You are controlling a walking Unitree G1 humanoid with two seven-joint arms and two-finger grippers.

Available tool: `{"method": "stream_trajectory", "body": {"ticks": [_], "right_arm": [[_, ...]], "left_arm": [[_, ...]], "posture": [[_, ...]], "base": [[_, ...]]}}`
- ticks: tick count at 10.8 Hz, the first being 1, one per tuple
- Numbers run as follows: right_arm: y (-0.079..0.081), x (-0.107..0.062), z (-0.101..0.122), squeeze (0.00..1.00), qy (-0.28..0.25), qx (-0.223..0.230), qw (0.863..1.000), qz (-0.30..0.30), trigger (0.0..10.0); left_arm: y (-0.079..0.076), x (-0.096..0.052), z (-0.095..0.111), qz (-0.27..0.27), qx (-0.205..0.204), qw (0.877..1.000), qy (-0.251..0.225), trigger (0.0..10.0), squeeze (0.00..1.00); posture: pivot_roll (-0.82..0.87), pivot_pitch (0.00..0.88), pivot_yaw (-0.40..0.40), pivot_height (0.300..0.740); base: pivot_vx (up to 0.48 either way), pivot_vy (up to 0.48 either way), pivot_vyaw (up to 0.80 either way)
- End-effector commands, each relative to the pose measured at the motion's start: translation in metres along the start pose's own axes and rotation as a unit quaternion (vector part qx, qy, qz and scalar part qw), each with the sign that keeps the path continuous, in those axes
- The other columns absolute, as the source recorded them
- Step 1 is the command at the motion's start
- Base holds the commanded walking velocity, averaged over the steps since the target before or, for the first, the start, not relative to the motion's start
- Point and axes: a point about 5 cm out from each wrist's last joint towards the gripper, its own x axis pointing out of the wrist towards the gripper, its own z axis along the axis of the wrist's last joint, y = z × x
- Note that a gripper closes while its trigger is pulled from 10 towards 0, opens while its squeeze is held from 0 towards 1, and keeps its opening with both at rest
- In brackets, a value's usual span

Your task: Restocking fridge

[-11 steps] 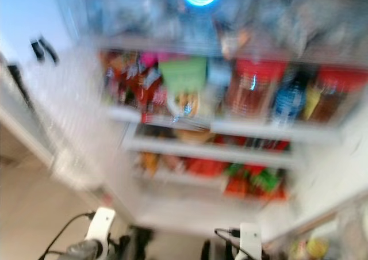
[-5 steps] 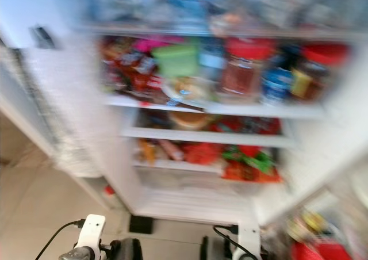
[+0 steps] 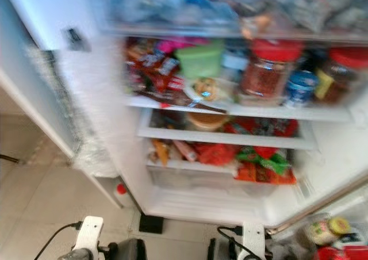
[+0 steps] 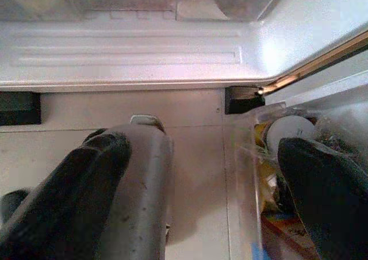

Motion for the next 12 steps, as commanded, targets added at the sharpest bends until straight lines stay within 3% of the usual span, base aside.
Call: {"method": "stream_trajectory", "body": {"ticks": [1, 9, 12], "right_arm": [[0.0114, -0.0059, -0.0242, 0.0, 0.048, 0.004, 0.999, 0.017, 10.0], [0.0085, -0.0055, -0.0235, 0.0, 0.048, -0.006, 0.999, 0.02, 10.0], [0.0088, -0.0065, -0.0269, 0.0, 0.054, -0.004, 0.998, 0.022, 10.0]], "left_arm": [[0.0013, -0.0028, -0.0188, -0.001, 0.002, 0.999, 0.036, 10.0, 0.0], [-0.0024, -0.0033, -0.0239, -0.004, -0.006, 0.999, 0.053, 10.0, 0.0], [-0.002, -0.0028, -0.0217, -0.005, -0.006, 0.999, 0.052, 10.0, 0.0]], "posture": [[-0.02, 0.113, 0.039, 0.643], [-0.03, 0.096, 0.028, 0.643], [-0.03, 0.075, 0.037, 0.643]], "base": [[0.0, 0.0, 0.0], [0.0, 0.142, 0.0], [0.0, 0.472, 0.0]]}}
